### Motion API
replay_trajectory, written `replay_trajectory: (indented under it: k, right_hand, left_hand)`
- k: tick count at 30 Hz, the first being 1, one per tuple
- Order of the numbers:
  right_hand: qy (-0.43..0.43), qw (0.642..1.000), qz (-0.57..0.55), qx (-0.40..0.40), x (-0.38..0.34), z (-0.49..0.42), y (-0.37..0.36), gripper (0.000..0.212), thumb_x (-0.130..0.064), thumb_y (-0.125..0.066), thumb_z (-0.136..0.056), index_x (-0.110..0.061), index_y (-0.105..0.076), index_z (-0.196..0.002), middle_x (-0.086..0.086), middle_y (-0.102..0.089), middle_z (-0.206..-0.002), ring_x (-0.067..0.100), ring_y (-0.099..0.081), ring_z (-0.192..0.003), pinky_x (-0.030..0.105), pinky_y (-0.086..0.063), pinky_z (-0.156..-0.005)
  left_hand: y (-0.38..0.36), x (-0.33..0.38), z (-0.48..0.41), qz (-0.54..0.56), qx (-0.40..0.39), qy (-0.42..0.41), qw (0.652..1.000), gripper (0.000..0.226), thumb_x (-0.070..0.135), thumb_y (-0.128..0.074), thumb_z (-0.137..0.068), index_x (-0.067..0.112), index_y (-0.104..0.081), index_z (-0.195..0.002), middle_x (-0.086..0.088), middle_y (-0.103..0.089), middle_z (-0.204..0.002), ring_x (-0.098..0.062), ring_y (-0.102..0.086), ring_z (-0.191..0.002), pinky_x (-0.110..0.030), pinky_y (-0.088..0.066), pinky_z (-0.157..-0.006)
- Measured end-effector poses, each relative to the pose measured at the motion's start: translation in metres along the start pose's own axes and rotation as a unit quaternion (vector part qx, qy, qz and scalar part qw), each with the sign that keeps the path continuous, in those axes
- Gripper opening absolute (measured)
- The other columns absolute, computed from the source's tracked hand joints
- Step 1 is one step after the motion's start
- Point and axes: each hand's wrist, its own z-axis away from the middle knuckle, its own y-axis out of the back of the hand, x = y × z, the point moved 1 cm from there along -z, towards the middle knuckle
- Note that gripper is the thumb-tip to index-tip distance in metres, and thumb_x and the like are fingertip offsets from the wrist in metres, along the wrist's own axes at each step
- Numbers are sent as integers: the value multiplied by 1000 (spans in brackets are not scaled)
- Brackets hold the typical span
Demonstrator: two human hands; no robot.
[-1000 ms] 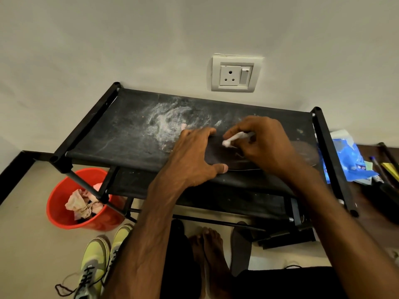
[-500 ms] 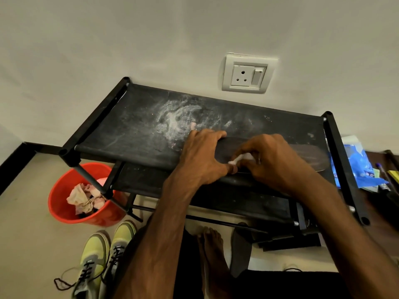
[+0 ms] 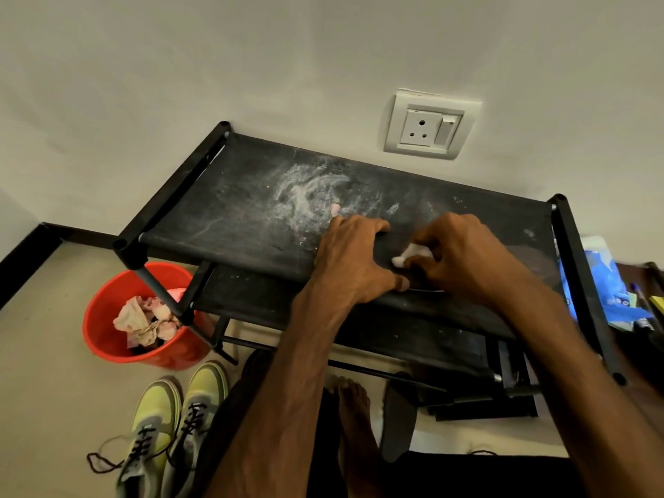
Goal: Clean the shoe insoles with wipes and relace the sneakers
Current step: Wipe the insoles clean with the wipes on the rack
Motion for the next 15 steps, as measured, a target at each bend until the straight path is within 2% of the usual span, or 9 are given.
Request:
replay_trajectory:
  k: [3, 6, 10, 15]
  right_hand:
    - [-8, 997, 47, -59, 0, 16, 10, 16, -37, -79, -84, -32, -78, -99, -3, -73, -86, 16, -67, -77, 44, -60, -70]
    - [-9, 996, 62, -58, -2, 22, 13, 20, -39, -78, -85, -36, -76, -104, -6, -73, -92, 15, -65, -82, 44, -59, -73]
    - [-32, 998, 43, 39, -5, 11, 0, 20, -47, -75, -85, -33, -75, -99, -2, -72, -88, 21, -66, -81, 41, -57, -72]
    - [-37, 991, 19, 126, -7, -16, -12, 16, -32, -73, -86, -29, -78, -102, 4, -75, -93, 28, -69, -85, 46, -59, -75]
  left_hand:
    - [0, 0, 1, 7, 4, -4, 1000, 92, 46, -91, -65, 27, -49, -145, 2, -50, -139, -18, -38, -130, -31, -33, -107]
    - [0, 0, 1, -2, -1, -13, 1000, 91, 46, -89, -67, 27, -48, -146, 1, -49, -141, -19, -38, -133, -32, -27, -112]
    - [1, 1, 0, -13, -14, -14, 1000, 93, 47, -88, -69, 24, -45, -148, -1, -46, -144, -21, -35, -137, -34, -24, -116]
    - [2, 1, 0, 0, -32, -8, 999, 89, 47, -86, -72, 25, -45, -147, -1, -44, -147, -22, -29, -142, -35, -21, -118]
